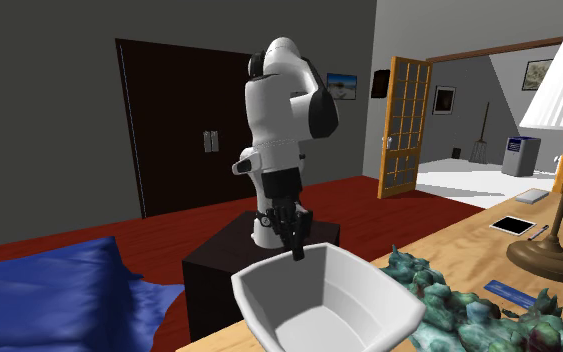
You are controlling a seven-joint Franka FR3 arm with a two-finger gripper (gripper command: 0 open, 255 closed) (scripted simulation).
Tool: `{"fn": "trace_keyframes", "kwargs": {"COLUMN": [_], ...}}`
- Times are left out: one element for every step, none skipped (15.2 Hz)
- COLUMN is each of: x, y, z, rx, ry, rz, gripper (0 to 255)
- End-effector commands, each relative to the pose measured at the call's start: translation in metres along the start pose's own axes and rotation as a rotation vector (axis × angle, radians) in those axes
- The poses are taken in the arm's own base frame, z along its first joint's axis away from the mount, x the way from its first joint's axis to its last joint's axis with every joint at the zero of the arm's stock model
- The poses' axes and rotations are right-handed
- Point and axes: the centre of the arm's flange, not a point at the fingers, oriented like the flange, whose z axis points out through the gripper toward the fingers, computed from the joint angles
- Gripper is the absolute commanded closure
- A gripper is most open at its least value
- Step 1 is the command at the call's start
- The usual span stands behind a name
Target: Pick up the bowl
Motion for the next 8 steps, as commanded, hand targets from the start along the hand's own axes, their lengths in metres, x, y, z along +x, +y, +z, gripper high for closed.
{"fn": "trace_keyframes", "kwargs": {"x": [0.0, 0.0, 0.0, 0.0, 0.0, 0.0, 0.0, 0.0], "y": [0.0, 0.0, 0.0, 0.0, 0.0, -0.001, -0.002, -0.004], "z": [0.0, 0.0, 0.0, 0.0, 0.001, -0.004, -0.009, -0.014], "rx": [0.0, 0.0, 0.0, 0.0, 0.0, 0.0, 0.0, 0.0], "ry": [0.0, 0.0, 0.0, 0.0, 0.0, 0.0, 0.0, 0.0], "rz": [0.0, 0.0, 0.0, 0.0, 0.0, 0.0, 0.0, 0.0], "gripper": [255, 255, 255, 255, 255, 255, 255, 255]}}
